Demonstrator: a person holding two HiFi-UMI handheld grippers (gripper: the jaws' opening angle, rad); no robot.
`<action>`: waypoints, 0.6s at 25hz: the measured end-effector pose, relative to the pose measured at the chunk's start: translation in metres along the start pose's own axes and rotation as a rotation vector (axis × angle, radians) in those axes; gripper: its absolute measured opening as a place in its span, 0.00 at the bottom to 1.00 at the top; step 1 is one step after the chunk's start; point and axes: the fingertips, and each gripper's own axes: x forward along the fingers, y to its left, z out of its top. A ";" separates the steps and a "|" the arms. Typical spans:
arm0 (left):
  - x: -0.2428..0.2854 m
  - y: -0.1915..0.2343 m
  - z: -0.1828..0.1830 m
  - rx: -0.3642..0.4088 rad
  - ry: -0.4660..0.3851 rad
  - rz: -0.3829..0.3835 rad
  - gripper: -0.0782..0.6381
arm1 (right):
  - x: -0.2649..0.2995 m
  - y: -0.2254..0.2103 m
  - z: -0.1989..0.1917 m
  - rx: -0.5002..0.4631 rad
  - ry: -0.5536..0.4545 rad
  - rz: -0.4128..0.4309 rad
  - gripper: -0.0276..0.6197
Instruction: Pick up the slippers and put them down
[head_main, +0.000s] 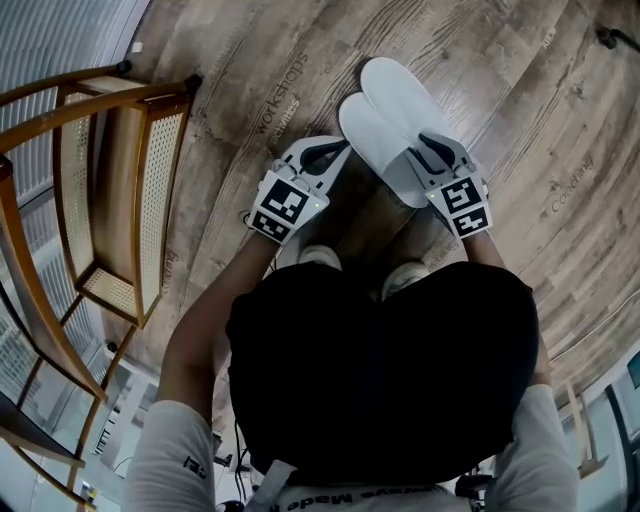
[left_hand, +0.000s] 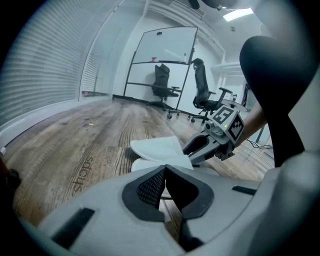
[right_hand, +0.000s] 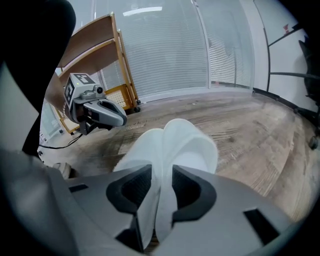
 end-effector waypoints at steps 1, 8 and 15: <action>-0.002 0.000 0.004 -0.004 0.000 0.003 0.13 | -0.003 -0.001 0.000 0.014 0.004 -0.003 0.22; -0.038 -0.008 0.057 -0.030 -0.009 0.022 0.13 | -0.063 -0.009 0.042 0.109 -0.022 -0.064 0.22; -0.111 -0.033 0.166 -0.098 -0.101 0.060 0.13 | -0.162 0.001 0.142 0.132 -0.109 -0.106 0.18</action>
